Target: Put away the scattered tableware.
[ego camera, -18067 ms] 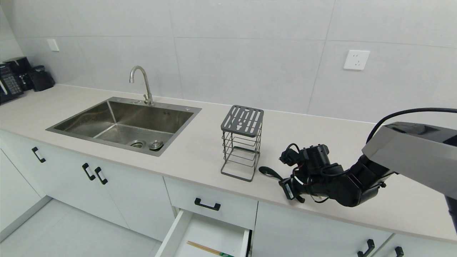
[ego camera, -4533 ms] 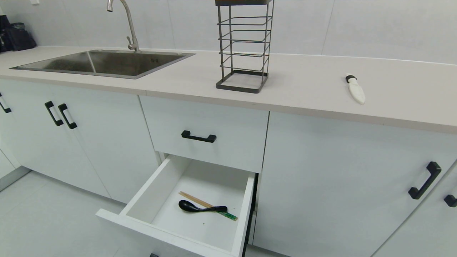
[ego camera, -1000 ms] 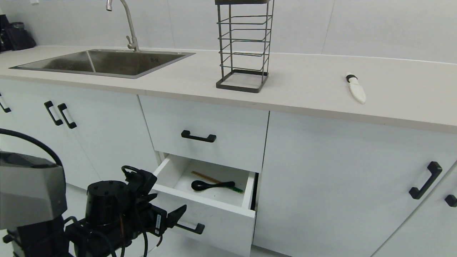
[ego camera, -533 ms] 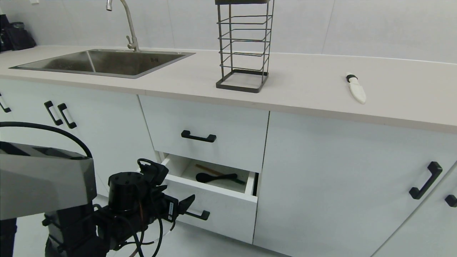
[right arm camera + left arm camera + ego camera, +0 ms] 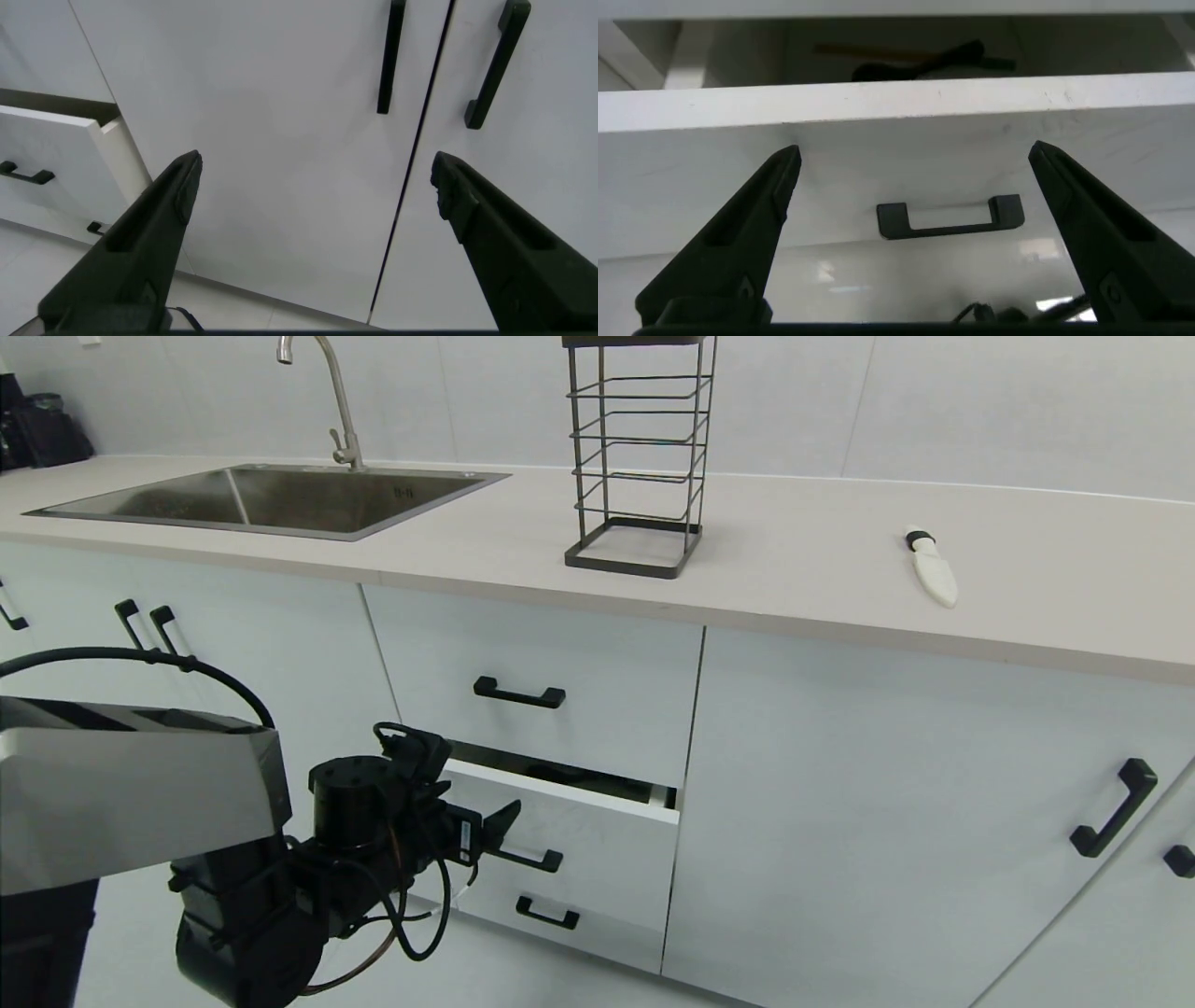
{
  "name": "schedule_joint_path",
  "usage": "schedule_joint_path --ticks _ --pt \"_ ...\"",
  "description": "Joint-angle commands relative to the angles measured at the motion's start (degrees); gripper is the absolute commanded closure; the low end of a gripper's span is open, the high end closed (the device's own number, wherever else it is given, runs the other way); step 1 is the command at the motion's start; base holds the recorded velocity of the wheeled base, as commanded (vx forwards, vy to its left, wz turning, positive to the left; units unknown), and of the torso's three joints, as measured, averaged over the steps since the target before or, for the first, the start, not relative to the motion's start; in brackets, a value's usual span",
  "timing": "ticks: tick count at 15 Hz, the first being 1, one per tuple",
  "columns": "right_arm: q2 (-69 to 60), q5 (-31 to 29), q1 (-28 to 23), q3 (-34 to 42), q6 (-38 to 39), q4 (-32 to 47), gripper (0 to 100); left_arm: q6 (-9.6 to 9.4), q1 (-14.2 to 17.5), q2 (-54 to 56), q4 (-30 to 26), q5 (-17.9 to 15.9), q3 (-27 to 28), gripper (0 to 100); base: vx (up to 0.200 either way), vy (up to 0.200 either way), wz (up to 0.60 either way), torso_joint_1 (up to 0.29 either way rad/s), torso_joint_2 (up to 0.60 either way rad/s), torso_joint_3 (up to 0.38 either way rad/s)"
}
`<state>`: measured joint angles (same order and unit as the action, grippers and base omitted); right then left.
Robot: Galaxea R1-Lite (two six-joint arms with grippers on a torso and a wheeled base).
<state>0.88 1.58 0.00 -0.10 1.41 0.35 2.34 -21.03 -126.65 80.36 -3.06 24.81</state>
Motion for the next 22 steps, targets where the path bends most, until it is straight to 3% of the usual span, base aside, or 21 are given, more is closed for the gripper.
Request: schedule_joint_path --ticks 1,16,21,22 --pt "0.09 0.00 0.00 0.01 -0.01 0.00 0 0.03 0.29 -1.50 0.15 -0.02 1.47 0 0.000 0.000 0.00 0.000 0.00 0.000" --pt "0.09 0.00 0.00 0.01 -0.01 0.00 0 0.12 0.99 -5.36 0.85 -0.10 8.94 0 0.000 0.000 0.00 0.000 0.00 0.000" --pt "0.09 0.09 0.00 0.01 -0.01 0.00 0 0.38 1.96 -4.84 2.87 -0.37 7.27 0 0.000 0.000 0.00 0.000 0.00 0.000" --pt "0.09 0.00 0.00 0.01 -0.01 0.00 0 0.38 2.22 -2.38 3.14 -1.42 4.11 0 0.000 0.000 0.00 0.000 0.00 0.000"
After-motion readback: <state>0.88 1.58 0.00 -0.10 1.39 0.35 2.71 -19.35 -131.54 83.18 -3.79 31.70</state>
